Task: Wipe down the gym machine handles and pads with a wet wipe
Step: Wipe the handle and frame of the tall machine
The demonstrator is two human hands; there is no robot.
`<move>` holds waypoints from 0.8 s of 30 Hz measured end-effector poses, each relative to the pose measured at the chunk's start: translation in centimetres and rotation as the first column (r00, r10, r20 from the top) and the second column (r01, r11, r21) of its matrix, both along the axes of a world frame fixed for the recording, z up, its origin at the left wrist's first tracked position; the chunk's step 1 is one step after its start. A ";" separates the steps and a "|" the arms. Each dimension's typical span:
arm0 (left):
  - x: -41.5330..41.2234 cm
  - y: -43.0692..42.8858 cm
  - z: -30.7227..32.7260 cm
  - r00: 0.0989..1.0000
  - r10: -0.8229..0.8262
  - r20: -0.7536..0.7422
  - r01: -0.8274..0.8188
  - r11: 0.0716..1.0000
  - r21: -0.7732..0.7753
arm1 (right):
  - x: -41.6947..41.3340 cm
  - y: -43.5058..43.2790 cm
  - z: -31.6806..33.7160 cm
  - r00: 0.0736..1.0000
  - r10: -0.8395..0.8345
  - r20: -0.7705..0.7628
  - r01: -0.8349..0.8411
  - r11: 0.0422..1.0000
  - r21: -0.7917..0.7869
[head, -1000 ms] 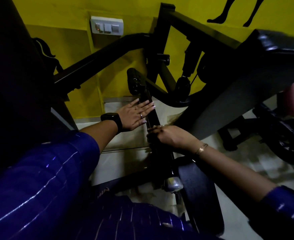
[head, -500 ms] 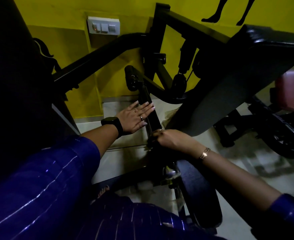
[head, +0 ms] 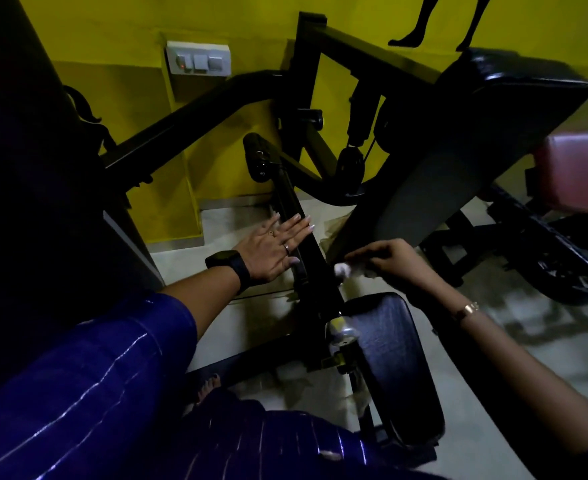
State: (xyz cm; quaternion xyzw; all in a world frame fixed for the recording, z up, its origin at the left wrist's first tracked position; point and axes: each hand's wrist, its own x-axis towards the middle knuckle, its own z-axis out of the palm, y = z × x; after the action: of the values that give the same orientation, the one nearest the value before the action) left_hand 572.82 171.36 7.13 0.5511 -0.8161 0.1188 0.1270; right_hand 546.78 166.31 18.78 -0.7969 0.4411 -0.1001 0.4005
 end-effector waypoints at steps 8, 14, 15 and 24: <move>0.1 0.4 -0.7 0.998 0.028 -0.058 -0.028 1.000 0.006 | -1.4 1.6 -2.5 0.973 -0.165 -0.164 0.231 0.770 0.595; 0.5 0.2 -0.5 0.999 0.013 -0.047 -0.012 1.000 0.013 | 1.0 3.8 -1.4 0.984 -0.064 -0.164 0.159 0.722 0.673; 0.6 0.1 -0.5 0.999 0.012 -0.039 -0.012 1.000 0.015 | 1.3 3.4 -1.4 0.983 -0.083 -0.164 0.173 0.722 0.670; 2.0 -0.9 -0.7 0.998 -0.036 0.046 0.038 0.997 -0.061 | 5.9 -2.3 -3.9 0.944 -0.142 -0.298 0.285 0.805 0.520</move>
State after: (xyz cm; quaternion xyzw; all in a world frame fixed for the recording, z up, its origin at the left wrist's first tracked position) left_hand 574.83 170.50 6.39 0.5289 -0.8248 0.1540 0.1276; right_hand 552.70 164.04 14.89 -0.5965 0.5844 0.0869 0.5432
